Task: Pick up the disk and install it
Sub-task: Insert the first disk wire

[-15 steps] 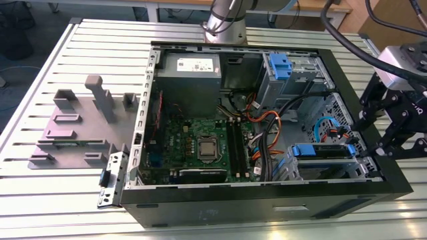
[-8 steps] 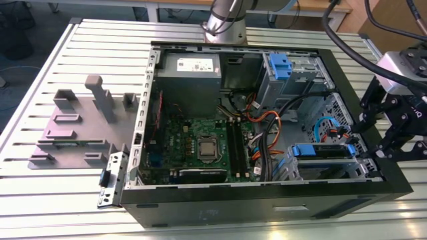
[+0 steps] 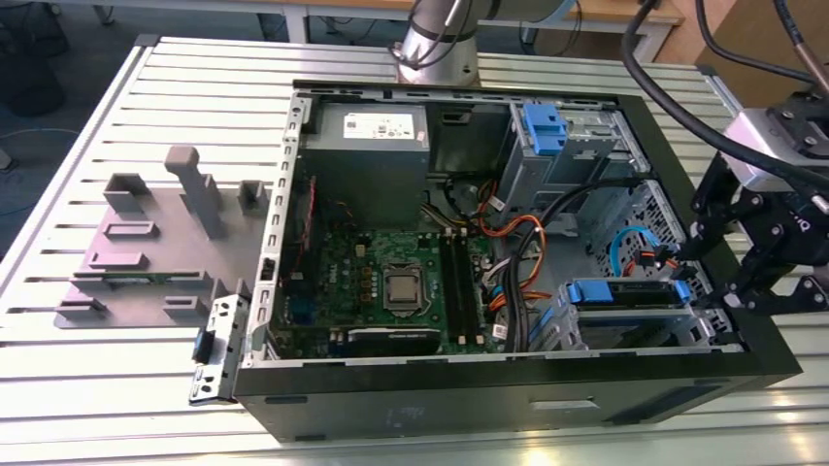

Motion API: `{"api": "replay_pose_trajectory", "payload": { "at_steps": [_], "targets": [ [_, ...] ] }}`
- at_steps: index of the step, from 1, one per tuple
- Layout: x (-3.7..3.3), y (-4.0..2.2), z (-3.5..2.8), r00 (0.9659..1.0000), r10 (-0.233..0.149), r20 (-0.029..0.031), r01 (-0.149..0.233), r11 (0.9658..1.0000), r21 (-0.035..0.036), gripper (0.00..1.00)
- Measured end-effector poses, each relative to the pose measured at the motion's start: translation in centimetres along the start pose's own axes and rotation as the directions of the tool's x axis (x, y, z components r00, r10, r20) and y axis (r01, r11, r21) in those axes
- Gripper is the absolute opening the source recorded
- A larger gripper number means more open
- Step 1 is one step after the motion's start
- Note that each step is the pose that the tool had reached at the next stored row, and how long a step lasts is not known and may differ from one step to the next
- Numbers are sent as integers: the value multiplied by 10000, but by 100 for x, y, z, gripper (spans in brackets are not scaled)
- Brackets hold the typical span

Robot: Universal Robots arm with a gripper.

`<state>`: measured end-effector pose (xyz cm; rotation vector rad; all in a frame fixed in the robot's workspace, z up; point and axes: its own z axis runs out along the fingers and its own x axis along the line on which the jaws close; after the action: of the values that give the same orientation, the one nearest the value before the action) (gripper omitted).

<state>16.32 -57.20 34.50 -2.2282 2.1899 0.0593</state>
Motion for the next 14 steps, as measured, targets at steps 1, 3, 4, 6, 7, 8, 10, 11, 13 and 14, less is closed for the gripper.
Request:
{"api": "replay_pose_trajectory", "payload": {
  "at_steps": [1, 3, 4, 6, 7, 8, 10, 11, 13, 14],
  "targets": [
    [-15, 2, 2, 10000, -2, -2, 2, 10000, 0, 53],
    [-50, 8, 9, 10000, -2, -1, 2, 10000, 0, 53],
    [-66, 13, 11, 10000, -1, -2, 1, 10000, 0, 53],
    [-88, 22, 21, 10000, -1, -1, 1, 10000, 0, 53],
    [-95, 29, 28, 10000, -2, -1, 2, 10000, 0, 53],
    [-100, 33, 37, 10000, -2, -1, 2, 10000, -1, 53],
    [-105, 33, 56, 10000, -4, -6, 4, 10000, -1, 53],
    [-106, 33, 64, 10000, -3, -9, 3, 10000, -1, 53],
    [-108, 33, 81, 10000, -3, -13, 3, 10000, -1, 53],
    [-108, 33, 91, 10000, -4, -16, 4, 10000, -1, 53]
  ]
}}
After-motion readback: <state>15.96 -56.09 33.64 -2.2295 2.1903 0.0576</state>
